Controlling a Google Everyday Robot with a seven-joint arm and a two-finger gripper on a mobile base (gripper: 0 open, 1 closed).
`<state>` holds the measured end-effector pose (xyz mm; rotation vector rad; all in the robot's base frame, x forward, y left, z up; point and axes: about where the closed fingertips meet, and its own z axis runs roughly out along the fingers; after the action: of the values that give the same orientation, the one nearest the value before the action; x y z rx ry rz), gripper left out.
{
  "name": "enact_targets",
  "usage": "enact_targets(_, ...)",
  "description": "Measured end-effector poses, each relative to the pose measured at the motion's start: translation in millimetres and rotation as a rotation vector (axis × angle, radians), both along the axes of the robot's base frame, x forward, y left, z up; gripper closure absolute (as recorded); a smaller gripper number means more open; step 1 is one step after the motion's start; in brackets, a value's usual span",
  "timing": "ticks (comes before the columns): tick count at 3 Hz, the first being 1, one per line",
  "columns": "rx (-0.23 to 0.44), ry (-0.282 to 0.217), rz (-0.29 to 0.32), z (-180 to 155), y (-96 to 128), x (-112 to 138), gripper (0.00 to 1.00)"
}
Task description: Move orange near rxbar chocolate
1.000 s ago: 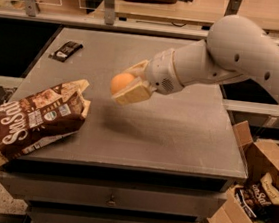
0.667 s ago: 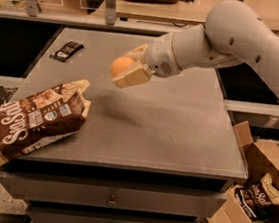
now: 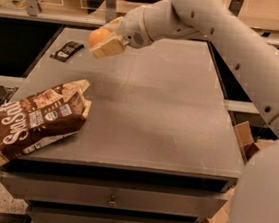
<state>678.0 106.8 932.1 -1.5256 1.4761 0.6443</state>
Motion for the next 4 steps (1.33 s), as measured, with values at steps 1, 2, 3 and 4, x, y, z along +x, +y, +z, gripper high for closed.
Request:
enact_targets(1, 0.035, 0.005, -0.022, -1, 39, 23, 1.0)
enact_targets(2, 0.066, 0.036, -0.087, -15, 71, 36, 1.0)
enact_targets(3, 0.087, 0.076, -0.133, -36, 91, 44, 1.0)
enact_targets(4, 0.105, 0.117, -0.153, -54, 102, 50, 1.0)
